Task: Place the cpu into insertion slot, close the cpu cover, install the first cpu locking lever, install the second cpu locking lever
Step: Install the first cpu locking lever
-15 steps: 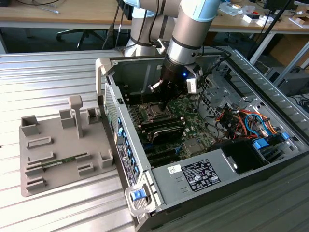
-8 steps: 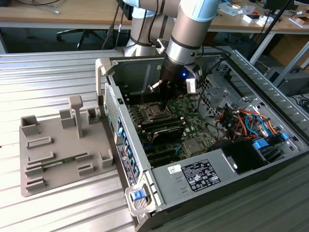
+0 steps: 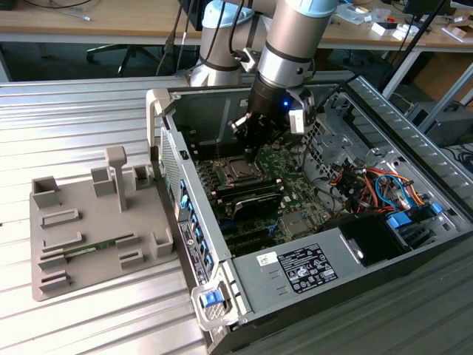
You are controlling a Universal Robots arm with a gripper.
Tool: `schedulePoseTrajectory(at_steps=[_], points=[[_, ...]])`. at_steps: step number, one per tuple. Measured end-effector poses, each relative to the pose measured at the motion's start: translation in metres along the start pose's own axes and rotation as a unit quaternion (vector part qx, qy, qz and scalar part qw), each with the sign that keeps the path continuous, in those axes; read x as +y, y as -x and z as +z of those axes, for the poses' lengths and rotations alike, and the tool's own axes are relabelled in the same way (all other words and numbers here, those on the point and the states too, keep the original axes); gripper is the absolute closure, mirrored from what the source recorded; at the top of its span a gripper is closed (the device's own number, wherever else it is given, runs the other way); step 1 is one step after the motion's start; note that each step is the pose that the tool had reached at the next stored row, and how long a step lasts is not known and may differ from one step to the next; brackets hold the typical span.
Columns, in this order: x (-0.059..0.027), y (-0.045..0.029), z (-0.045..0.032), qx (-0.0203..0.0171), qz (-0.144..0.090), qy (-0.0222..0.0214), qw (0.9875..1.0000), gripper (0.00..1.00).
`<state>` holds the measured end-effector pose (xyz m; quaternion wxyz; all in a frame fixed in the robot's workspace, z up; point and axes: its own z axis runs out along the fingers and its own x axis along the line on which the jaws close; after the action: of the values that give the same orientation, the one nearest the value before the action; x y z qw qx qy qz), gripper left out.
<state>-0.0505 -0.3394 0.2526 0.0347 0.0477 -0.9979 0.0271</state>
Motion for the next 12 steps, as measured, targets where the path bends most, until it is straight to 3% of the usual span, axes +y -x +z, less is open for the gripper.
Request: schedulePoseTrajectory(at_steps=[5,6,7,8,12], points=[[0.0,0.0,-0.0001,-0.0014,0.0,0.0003,1.0,0.9],[-0.0001,0.0,0.0,-0.0059,0.0,-0.0002,1.0,0.9],[0.0,0.0,0.0002,-0.0164,0.001,-0.0012,0.9999,0.9],[0.0001,0.0001,0.0005,-0.021,0.001,-0.0014,0.9998,0.9],[0.0,-0.0001,0.0003,-0.0223,0.001,-0.0023,0.9997,0.9]])
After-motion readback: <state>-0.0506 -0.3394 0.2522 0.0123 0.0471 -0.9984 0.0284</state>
